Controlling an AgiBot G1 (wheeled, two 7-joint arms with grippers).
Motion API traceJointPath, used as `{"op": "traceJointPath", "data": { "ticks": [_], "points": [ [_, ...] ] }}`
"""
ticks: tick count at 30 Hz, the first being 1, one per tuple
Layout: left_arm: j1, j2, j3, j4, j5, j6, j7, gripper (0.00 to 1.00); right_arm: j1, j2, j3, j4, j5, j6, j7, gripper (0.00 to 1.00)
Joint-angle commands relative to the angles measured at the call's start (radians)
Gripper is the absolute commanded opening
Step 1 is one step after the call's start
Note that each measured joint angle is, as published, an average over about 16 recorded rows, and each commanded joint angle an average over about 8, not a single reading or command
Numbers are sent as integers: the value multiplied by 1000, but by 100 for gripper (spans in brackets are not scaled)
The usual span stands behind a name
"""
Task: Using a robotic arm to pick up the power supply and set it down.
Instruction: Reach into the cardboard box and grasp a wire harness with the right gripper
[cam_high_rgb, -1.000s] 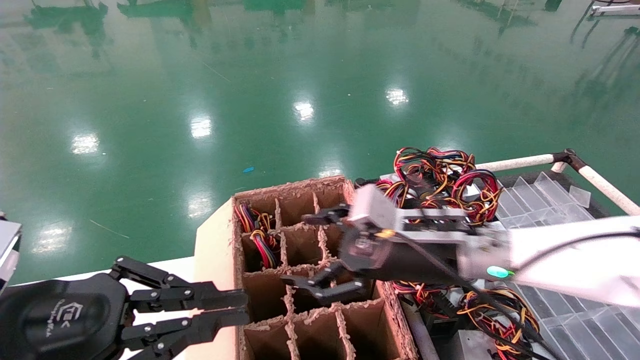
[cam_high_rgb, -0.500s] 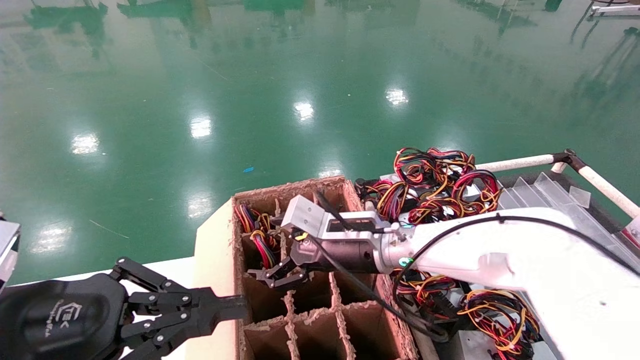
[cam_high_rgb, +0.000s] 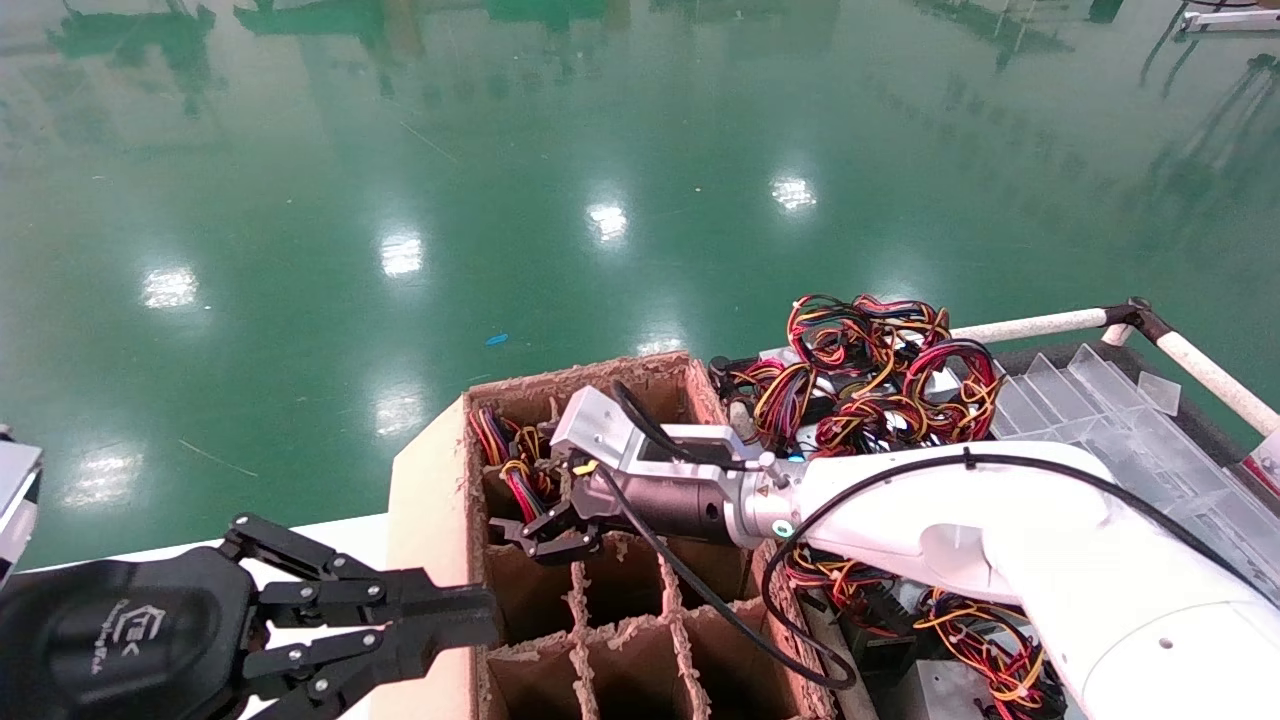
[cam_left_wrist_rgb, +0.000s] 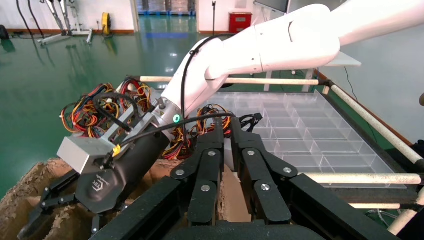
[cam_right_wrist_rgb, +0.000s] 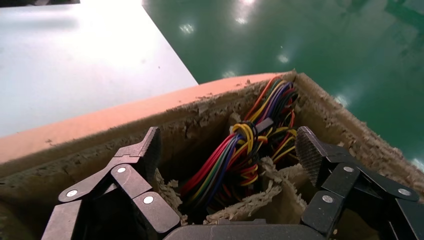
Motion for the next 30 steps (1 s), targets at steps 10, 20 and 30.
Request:
{"op": "traceJointPath", "data": {
  "ticks": [10, 20, 30],
  "points": [
    [0, 0, 0, 0, 0, 0, 0, 100, -11, 0, -135, 39, 76, 92, 59, 0],
    [0, 0, 0, 0, 0, 0, 0, 100, -12, 2, -230, 52, 148, 157, 79, 0],
    [0, 0, 0, 0, 0, 0, 0, 100, -20, 2, -305, 68, 215, 257, 104, 0]
  ]
}}
